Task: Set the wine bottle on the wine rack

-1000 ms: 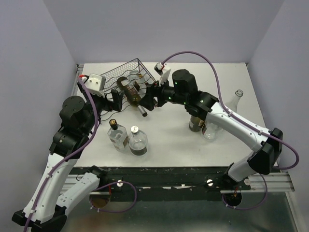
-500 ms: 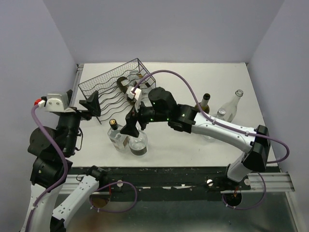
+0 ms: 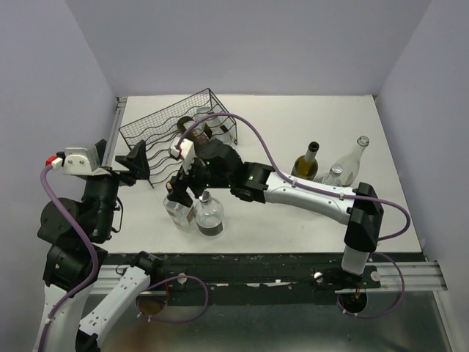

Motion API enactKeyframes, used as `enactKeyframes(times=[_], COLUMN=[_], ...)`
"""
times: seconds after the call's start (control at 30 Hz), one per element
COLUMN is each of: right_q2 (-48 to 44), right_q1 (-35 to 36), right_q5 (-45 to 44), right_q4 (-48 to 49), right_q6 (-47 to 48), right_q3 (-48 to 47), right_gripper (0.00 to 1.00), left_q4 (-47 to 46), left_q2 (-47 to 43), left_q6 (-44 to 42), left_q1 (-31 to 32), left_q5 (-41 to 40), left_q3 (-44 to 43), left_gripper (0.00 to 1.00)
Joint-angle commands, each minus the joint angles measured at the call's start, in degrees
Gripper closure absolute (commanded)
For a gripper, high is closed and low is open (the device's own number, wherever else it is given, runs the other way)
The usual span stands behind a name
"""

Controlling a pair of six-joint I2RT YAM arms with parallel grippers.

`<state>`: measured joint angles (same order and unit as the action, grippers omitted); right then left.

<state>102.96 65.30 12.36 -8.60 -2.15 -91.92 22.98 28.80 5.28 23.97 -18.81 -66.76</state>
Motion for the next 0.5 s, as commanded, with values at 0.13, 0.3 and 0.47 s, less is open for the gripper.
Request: enactKeyframes(times=[0.13, 0.3, 0.47], right_q2=[3.5, 5.1, 5.3], right_q1=[2.0, 2.7, 2.7], right_q5=[-5.0, -10.8, -14.9], right_q4=[3.1, 1.7, 2.9], right_q6=[1.0, 0.0, -0.2], right_q3=[-3.4, -6.3, -7.2], right_gripper=[0.35, 0.57, 0.99], left_q4=[-4.8, -5.6, -6.9], left_q2=[-3.6, -4.2, -4.8], left_q6=[-0.9, -1.8, -2.1], left_q1=[-0.3, -0.2, -0.3], left_q5=[2.7, 2.3, 3.0], left_q3=[3.2, 3.7, 4.4], left_gripper=[0.01, 0.01, 0.01])
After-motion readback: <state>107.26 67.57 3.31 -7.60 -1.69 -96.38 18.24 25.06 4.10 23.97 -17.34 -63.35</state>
